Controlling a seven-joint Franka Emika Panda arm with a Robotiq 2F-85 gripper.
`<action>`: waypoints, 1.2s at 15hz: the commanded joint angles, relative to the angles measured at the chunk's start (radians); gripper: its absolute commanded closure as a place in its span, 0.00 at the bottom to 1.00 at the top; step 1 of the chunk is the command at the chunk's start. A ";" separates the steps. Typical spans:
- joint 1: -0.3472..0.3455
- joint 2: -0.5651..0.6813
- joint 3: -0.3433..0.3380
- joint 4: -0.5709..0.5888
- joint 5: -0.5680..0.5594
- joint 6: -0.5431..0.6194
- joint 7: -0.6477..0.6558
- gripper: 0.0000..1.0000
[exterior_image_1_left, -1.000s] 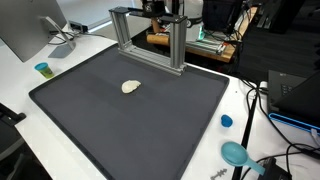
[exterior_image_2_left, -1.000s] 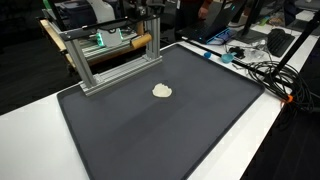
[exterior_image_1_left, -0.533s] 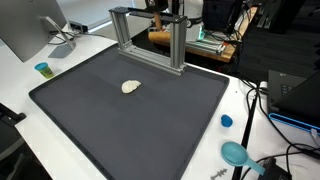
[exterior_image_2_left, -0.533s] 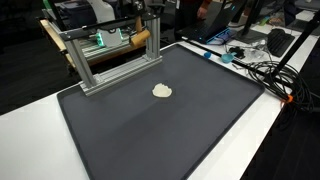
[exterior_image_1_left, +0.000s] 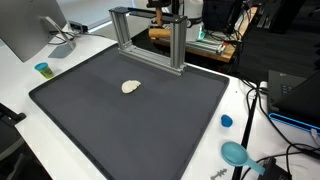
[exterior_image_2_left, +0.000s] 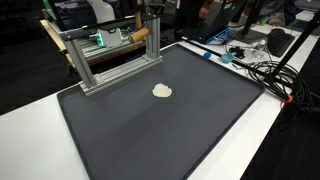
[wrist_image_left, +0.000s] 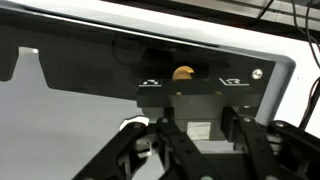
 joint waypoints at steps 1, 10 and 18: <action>0.028 -0.013 0.018 -0.024 0.016 -0.012 0.020 0.79; 0.023 0.032 0.063 -0.024 -0.002 -0.030 0.167 0.27; -0.013 0.025 0.047 -0.010 -0.024 -0.045 0.205 0.00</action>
